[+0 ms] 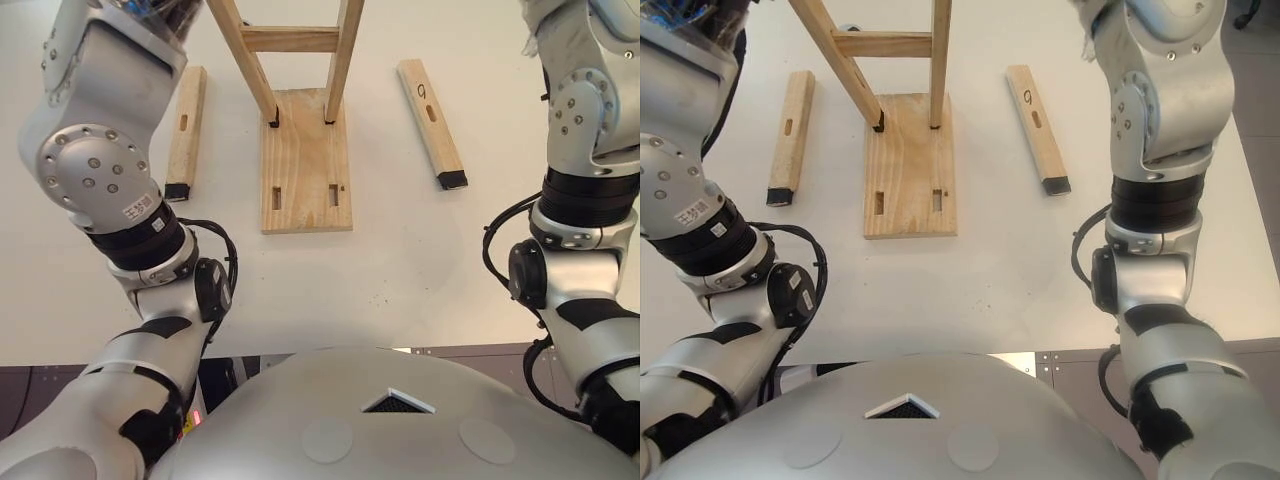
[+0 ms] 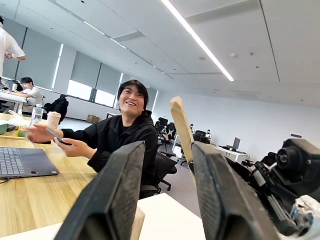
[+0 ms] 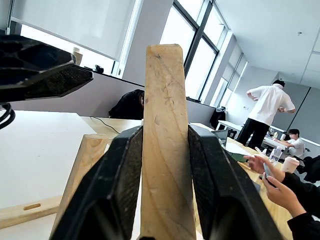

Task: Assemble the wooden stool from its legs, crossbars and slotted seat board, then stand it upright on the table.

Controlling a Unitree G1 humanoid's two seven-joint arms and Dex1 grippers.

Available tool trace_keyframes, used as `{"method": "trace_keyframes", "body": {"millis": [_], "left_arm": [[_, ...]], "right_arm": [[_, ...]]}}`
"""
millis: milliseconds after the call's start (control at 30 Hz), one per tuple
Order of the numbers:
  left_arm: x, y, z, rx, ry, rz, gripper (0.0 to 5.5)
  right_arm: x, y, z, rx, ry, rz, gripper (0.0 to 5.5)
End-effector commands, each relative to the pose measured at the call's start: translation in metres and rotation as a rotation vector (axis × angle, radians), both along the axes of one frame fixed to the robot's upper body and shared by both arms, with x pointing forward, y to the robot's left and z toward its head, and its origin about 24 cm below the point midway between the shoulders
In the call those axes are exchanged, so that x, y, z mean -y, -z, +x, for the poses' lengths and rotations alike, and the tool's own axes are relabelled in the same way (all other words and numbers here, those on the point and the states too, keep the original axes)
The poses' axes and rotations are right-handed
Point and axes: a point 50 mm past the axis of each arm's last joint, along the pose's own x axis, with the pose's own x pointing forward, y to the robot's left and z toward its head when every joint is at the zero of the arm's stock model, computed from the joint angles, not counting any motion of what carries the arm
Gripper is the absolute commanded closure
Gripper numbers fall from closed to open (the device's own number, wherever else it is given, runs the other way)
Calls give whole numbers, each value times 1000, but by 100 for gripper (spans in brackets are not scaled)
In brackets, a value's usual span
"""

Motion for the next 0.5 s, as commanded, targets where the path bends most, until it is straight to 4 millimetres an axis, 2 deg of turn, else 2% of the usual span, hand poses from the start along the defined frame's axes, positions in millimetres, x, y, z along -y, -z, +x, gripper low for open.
{"method": "trace_keyframes", "body": {"millis": [33,100,200,233,333,500], "left_arm": [[-19,11,-2,-32,-81,114,381],[-29,11,-5,-40,-90,122,381],[-27,1,-12,3,-11,11,381],[-25,-1,-12,7,11,-24,366],[-18,2,-6,-25,22,-61,327],[-14,7,-2,-72,46,-128,327]], "right_arm": [[1,6,2,-17,17,0,419],[-3,8,-3,-22,-8,6,419],[-10,15,-4,-34,-23,-11,419],[-12,15,-5,-37,-30,-11,419],[-21,16,-13,-31,-82,-13,419],[-30,15,-23,-14,-158,-30,419]]}}
